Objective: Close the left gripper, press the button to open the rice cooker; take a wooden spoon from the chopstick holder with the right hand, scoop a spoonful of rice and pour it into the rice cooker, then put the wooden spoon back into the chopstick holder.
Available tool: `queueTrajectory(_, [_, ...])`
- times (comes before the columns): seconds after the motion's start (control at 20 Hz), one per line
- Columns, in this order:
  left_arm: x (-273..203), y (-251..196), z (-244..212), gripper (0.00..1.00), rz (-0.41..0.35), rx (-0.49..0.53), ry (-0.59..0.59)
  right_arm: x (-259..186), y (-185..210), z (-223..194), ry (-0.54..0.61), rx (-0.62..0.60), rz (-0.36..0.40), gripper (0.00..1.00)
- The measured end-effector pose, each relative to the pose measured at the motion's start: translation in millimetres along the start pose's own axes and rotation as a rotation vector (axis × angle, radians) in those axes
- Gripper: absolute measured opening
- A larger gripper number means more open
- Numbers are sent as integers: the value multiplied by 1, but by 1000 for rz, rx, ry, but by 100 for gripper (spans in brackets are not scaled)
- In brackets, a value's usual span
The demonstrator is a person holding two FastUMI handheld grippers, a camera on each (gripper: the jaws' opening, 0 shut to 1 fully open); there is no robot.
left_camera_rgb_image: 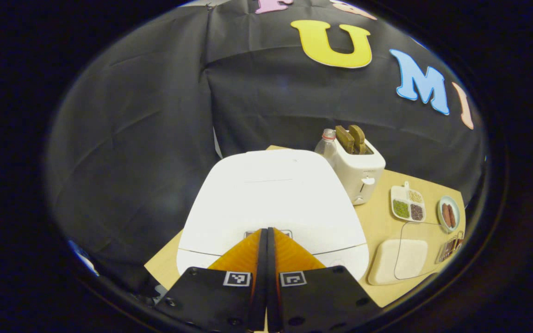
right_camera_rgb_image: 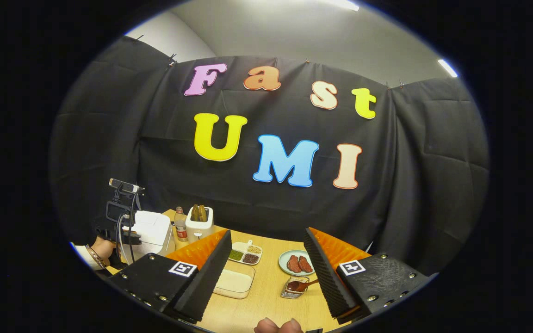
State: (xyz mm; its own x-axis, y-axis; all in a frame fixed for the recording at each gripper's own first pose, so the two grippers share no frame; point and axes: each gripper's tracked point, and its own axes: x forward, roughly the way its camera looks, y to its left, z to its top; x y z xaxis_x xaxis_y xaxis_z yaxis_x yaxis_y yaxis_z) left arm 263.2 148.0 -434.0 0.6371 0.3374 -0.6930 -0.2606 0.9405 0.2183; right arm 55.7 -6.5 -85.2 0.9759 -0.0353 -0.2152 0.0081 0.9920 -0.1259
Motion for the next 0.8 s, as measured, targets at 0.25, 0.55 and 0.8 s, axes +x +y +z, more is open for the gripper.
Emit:
queueTrajectory(0.25, [-30,9,61,9,20,12,-193,1,3,-2,2,12,6,96])
queueTrajectory(0.55, [-69,9,96,9,-6,-21,-285,-7,5,4,-27,-5,10,96])
queueTrajectory(0.8, [-122,14,99,7,-51,-72,-345,-9,1,0,-20,19,7,96])
